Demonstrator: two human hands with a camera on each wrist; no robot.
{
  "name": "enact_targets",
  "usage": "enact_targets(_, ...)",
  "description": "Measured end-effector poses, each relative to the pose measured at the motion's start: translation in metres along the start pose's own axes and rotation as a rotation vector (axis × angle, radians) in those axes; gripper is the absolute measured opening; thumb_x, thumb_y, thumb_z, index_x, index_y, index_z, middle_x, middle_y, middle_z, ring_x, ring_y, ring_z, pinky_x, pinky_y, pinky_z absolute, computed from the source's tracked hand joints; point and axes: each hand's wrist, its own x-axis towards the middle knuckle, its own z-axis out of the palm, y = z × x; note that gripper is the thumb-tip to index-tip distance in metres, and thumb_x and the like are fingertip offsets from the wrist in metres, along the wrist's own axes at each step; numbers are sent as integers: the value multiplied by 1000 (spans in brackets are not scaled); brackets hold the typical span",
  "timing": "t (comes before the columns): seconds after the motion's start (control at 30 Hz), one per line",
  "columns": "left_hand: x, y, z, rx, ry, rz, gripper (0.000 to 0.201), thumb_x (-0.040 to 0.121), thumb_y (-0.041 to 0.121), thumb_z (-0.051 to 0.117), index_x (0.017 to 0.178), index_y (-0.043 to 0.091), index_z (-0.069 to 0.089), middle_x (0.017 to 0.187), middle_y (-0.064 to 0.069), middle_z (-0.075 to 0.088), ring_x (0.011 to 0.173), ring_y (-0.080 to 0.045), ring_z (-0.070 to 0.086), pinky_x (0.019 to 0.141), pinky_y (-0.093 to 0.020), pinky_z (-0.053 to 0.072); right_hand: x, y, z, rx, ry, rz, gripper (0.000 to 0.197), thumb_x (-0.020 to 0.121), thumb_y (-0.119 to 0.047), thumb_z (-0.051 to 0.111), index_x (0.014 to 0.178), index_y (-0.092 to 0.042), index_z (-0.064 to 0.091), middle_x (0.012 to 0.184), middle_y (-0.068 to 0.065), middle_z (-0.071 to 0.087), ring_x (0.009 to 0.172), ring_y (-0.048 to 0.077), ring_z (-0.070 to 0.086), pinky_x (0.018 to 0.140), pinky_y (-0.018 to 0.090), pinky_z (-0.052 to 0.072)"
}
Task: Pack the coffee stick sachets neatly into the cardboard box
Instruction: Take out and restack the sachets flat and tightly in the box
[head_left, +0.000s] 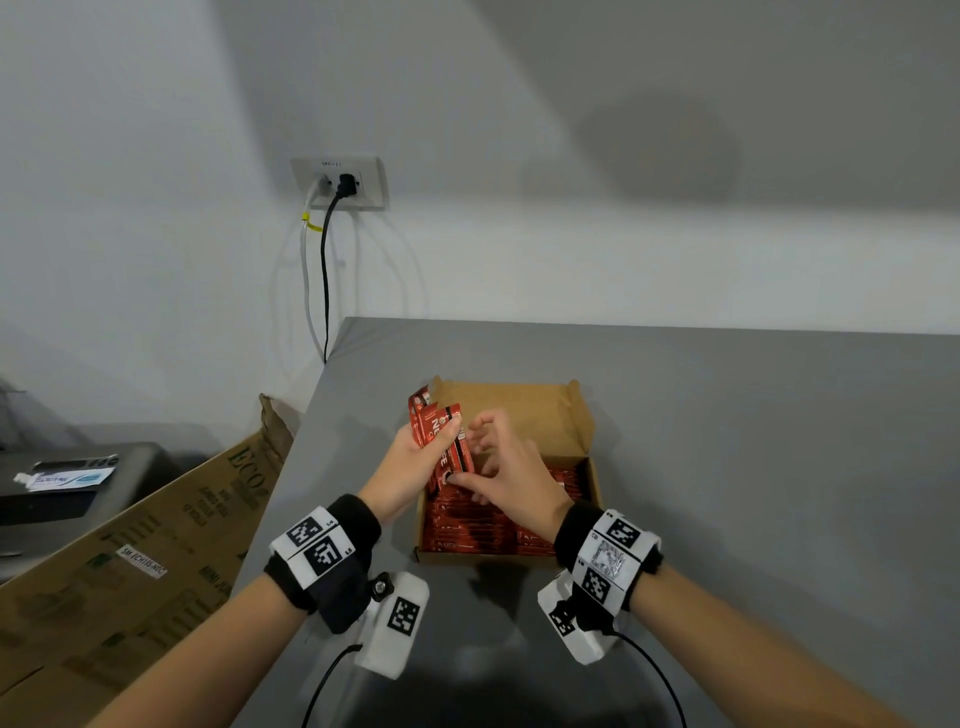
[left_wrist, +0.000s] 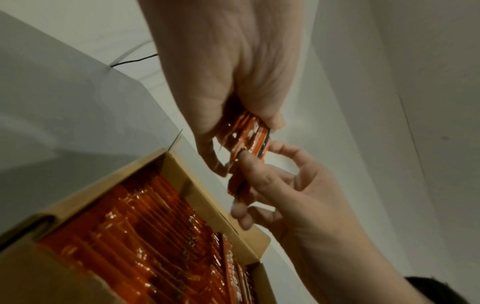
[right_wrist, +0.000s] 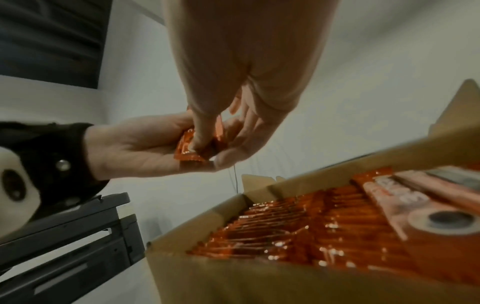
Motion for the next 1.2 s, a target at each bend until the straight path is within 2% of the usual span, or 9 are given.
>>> enact_targets(0.1,-1,0,4,55,-2,22,40,95,34,44,101,-1,62,96,-12,70,89,-24,69,85,-34,54,1,6,1,-71,65,-7,42,81,-23,71,105,-28,38,85,-15,57,70,-1,56,69,21,49)
enact_targets(0.2,4,1,5,61,65,30,43,97,35,40,102,-1,62,97,-8,70,91,-19,68,81,-28,55,1,11,-6,-279,192,-40,23,82,-28,70,85,-24,47,83,-7,66,74,11,62,70,30,52)
enact_targets(0.3,5,7,0,104,146,3,39,95,32,47,110,-3,57,88,-4,69,76,-14,68,66,-23,56,1,20,-16,-380,351,-152,21,78,-5,66,72,-16,49,83,-3,62,75,14,56,67,37,51)
enact_targets(0.4,-2,15,-1,169,0,-56,28,93,26,51,80,2,57,46,4,57,42,-6,54,65,-33,51,2,26,-20,-416,389,-248,19,71,8,62,72,-9,53,89,1,56,81,13,51,67,32,48)
enact_targets(0.47,-7,19,4,133,-103,-84,26,92,22,56,66,16,58,40,5,44,37,-3,43,63,-31,45,3,26,-19,-476,381,-292,20,70,10,63,72,-8,54,89,1,53,82,10,46,68,28,44)
enact_targets(0.6,-6,14,8,144,-58,-63,4,80,3,69,82,7,69,49,10,60,41,0,47,49,-14,39,3,24,-19,-476,390,-296,22,74,9,61,88,-8,58,99,0,52,89,5,43,77,20,42)
enact_targets(0.77,-3,5,2,160,115,-16,19,77,5,73,64,9,59,51,10,62,46,1,56,50,-12,44,-1,26,-21,-289,234,-62,33,94,-2,41,126,-12,43,117,-1,51,104,3,48,96,22,43)
enact_targets(1.03,2,4,-7,304,38,-42,10,72,11,78,69,17,71,75,-5,72,70,-16,69,71,-26,53,-2,17,-22,-194,134,-168,30,98,-23,43,126,-17,49,100,-25,45,85,-5,52,81,20,50)
enact_targets(1.2,1,6,-23,405,-55,-44,10,75,15,77,83,9,76,83,-8,75,81,-22,70,82,-30,54,-7,22,-24,-156,142,-111,14,86,-20,65,100,-19,61,90,-16,57,85,-4,55,75,11,47)
